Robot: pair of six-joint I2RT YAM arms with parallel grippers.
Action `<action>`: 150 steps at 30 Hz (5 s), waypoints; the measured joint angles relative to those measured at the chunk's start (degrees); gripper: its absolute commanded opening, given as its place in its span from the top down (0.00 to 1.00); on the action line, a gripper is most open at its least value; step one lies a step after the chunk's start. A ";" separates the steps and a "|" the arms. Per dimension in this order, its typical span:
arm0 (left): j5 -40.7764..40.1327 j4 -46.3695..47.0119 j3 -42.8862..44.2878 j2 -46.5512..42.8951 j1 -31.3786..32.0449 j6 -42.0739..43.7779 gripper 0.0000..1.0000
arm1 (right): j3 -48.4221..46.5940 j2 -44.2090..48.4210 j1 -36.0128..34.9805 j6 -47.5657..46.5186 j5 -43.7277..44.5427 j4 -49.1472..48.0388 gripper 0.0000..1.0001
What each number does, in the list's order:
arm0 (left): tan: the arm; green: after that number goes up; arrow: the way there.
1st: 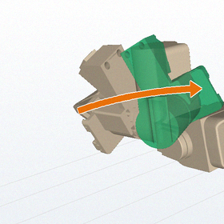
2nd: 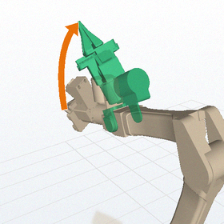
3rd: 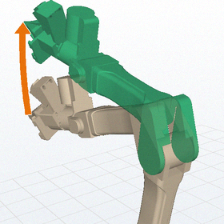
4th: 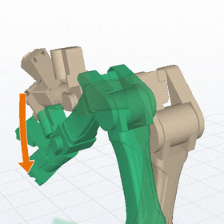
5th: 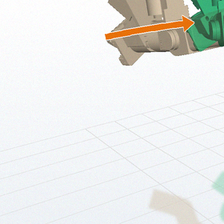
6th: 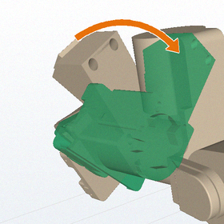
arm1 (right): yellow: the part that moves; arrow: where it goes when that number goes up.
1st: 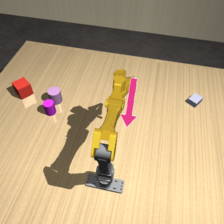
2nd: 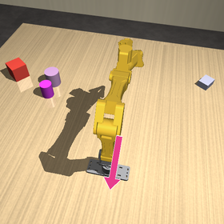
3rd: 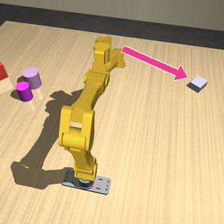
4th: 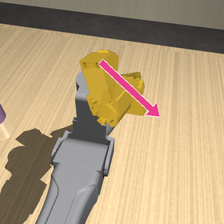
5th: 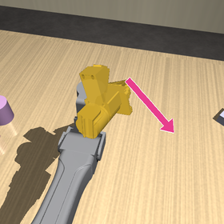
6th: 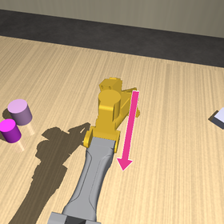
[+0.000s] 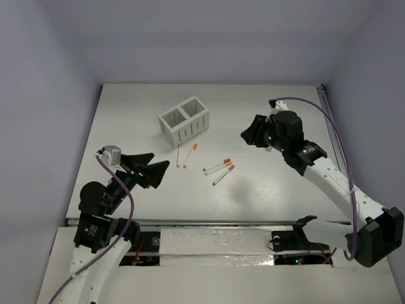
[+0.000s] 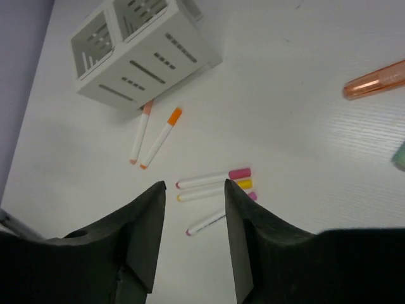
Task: Sort the stationery into containers
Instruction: Pick up the pen from the center of the board, then place the pen in the storage box, then pick up the pen from the corner of the board.
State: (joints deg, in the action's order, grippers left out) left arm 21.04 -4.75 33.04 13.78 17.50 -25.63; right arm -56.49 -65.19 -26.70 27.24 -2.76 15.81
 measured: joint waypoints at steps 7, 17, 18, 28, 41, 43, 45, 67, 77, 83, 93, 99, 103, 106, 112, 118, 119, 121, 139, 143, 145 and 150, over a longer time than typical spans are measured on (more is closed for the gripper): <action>0.00 -0.04 0.00 -0.02 0.00 0.13 0.36 | -1.66 -1.90 -0.02 -1.09 10.62 4.13 1.00; -1.29 -0.87 0.00 -0.57 0.00 0.35 1.00 | -10.54 -16.79 1.03 -1.22 21.31 10.47 0.61; -1.64 -0.96 0.00 -0.61 0.00 0.26 1.00 | -11.76 -18.91 1.70 -1.22 21.59 11.30 0.45; -2.40 -1.31 0.00 -1.66 0.00 0.09 0.69 | -20.79 -34.67 9.31 1.14 19.52 12.57 0.24; -2.45 -1.31 0.00 -2.45 0.02 0.09 0.68 | -35.12 -49.18 12.50 7.61 17.03 15.65 0.24; -2.45 -1.33 0.00 -2.45 0.02 0.09 0.68 | -36.63 -50.77 12.59 8.59 17.09 16.37 0.26; -2.45 -1.33 0.00 -2.47 0.09 0.09 0.68 | -37.48 -52.17 12.81 9.53 17.33 17.25 0.28; -2.45 -1.40 0.00 -3.10 0.92 0.09 0.68 | -39.69 -59.04 13.62 13.73 20.57 20.33 0.66; -2.47 -1.57 0.00 -3.15 0.92 0.11 0.68 | -35.45 -56.00 13.55 13.68 18.67 15.82 0.90; -2.67 -1.60 0.00 -3.15 0.92 0.11 0.68 | -37.05 -48.48 5.66 10.95 17.92 11.56 0.89; -8.20 -3.67 0.00 -6.01 0.92 0.07 0.69 | -56.54 -50.58 -11.52 7.82 5.88 -2.54 0.90; -9.35 -3.96 0.00 -6.14 0.92 0.07 0.69 | -69.66 -60.63 -14.16 6.67 4.00 -3.82 0.89; -9.44 -4.11 0.00 -6.14 0.92 0.07 0.69 | -72.81 -65.31 -15.41 4.98 5.44 -2.89 0.89; -9.42 -4.09 0.00 -6.14 0.92 0.07 0.69 | -72.81 -66.99 -16.17 3.72 6.54 -1.33 0.89; -9.33 -4.09 0.00 -6.16 0.92 0.07 0.69 | -70.97 -67.45 -17.25 2.19 8.61 -1.57 0.84; -9.25 -4.09 0.00 -6.16 0.92 0.07 0.68 | -65.72 -67.43 -17.70 1.14 10.93 -2.36 0.77; -9.25 -4.09 0.00 -6.16 0.92 0.07 0.68 | -65.24 -67.43 -17.73 1.03 11.28 -2.21 0.76; -9.25 -4.09 0.00 -6.16 0.92 0.07 0.68 | -64.39 -67.38 -17.75 0.98 12.04 -2.49 0.62; -9.16 -4.09 0.00 -6.56 0.92 0.07 0.68 | -49.27 -50.99 -18.12 -2.16 15.85 -9.66 0.96; -9.14 -4.09 0.00 -6.95 1.09 0.07 0.68 | -40.72 -40.68 -17.92 -4.00 22.93 -10.27 1.00; -9.07 -4.07 0.00 -7.23 1.33 0.07 0.68 | -37.07 -36.17 -17.05 -4.09 26.80 -8.70 1.00; -9.07 -4.04 0.00 -7.28 1.42 0.04 0.68 | -25.35 -29.11 -5.86 -1.27 28.41 -2.49 0.94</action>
State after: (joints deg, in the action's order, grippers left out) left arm 11.97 -8.80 33.04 6.50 18.92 -25.58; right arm -81.84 -94.30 -32.56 25.98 25.65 13.32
